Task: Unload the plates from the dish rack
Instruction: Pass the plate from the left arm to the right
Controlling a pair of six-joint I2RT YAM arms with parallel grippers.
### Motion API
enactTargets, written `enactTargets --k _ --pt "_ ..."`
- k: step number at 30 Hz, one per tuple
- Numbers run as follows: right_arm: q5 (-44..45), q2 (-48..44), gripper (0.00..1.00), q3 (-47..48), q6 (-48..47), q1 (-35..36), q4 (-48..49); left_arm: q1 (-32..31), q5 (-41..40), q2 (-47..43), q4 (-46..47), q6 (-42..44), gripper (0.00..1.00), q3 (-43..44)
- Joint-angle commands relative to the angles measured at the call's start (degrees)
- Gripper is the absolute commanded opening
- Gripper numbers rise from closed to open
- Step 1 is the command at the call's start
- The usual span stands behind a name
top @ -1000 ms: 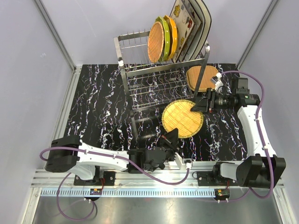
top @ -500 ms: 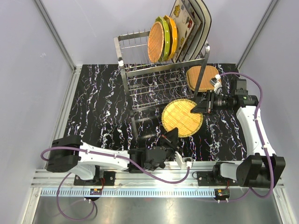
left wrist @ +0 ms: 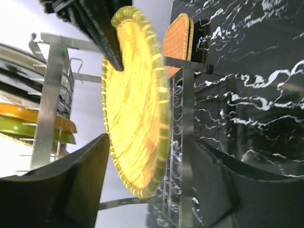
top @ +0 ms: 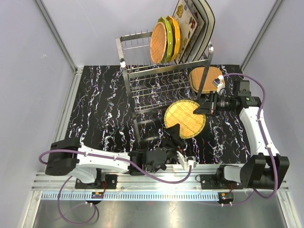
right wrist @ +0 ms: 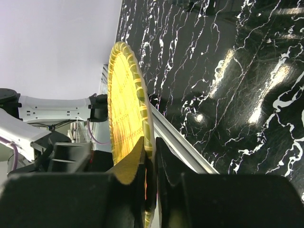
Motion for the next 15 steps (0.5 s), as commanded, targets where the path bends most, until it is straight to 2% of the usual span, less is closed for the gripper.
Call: enactTargets --k 1,5,8,15 --pt "-0.9 1.9 0.00 3.0 -0.4 -0.9 2.7 0.2 0.6 -5.2 1.0 -8.6 0.77 0.3" --pt "-1.1 4.7 0.00 3.1 0.2 -3.3 6.1 0.1 1.2 -9.2 -4.4 -14.3 0.98 -0.7" --pt "-1.1 7.0 0.00 3.1 -0.7 -6.3 8.0 0.2 0.9 -12.7 -7.4 -18.9 0.99 -2.1" --pt "7.0 11.4 0.00 2.5 -10.2 -12.9 7.1 0.3 -3.5 -19.0 -12.2 -30.5 0.99 -3.7"
